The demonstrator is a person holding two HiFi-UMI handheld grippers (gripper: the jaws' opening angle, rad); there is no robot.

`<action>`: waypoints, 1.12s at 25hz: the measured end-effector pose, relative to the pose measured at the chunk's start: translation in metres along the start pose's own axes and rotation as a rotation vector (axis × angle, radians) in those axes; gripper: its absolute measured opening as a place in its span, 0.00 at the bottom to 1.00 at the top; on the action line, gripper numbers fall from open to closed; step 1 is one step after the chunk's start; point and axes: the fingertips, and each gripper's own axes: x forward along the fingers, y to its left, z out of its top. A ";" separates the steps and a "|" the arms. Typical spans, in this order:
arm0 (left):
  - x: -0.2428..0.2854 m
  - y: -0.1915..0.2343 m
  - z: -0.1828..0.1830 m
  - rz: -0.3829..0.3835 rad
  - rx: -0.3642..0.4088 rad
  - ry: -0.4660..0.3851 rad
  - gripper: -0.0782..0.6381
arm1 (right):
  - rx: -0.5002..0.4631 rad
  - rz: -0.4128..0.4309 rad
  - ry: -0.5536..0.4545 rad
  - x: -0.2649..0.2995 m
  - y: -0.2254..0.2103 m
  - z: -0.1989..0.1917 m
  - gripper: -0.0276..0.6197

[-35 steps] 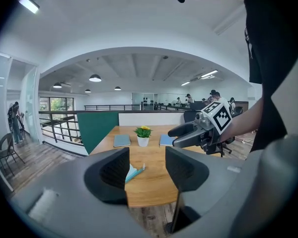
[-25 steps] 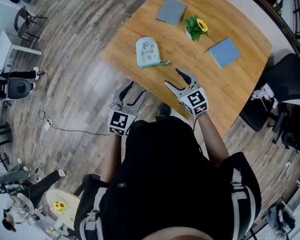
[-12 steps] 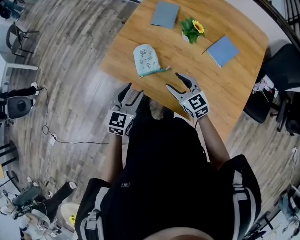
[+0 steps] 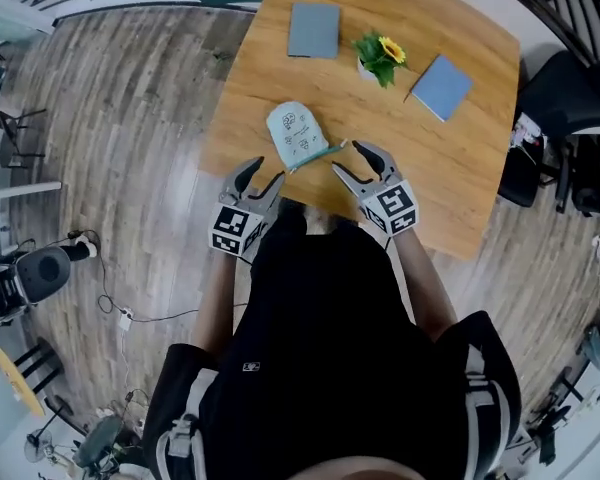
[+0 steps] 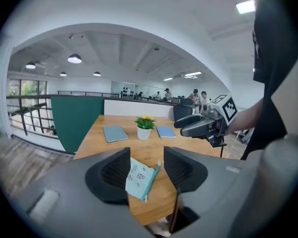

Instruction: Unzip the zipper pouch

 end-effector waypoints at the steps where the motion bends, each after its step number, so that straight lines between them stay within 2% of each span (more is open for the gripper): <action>1: 0.006 0.007 -0.009 -0.020 -0.051 0.003 0.39 | 0.007 -0.013 0.005 0.004 0.002 -0.001 0.43; 4: 0.025 0.022 -0.045 -0.066 -0.176 0.056 0.38 | 0.008 -0.043 0.026 0.011 0.009 -0.005 0.43; 9: 0.055 0.027 -0.103 -0.119 -0.259 0.181 0.37 | 0.012 -0.076 0.074 0.013 0.012 -0.018 0.43; 14: 0.083 0.038 -0.146 -0.102 -0.482 0.238 0.36 | 0.024 -0.083 0.117 0.016 0.013 -0.026 0.43; 16: 0.090 0.040 -0.157 -0.093 -0.527 0.255 0.36 | 0.007 -0.081 0.124 0.017 0.016 -0.025 0.42; 21: 0.107 0.032 -0.174 -0.095 -0.570 0.301 0.36 | -0.016 -0.080 0.153 0.012 0.015 -0.028 0.40; 28: 0.120 0.043 -0.187 -0.009 -0.752 0.301 0.36 | -0.022 -0.068 0.184 0.008 0.007 -0.036 0.40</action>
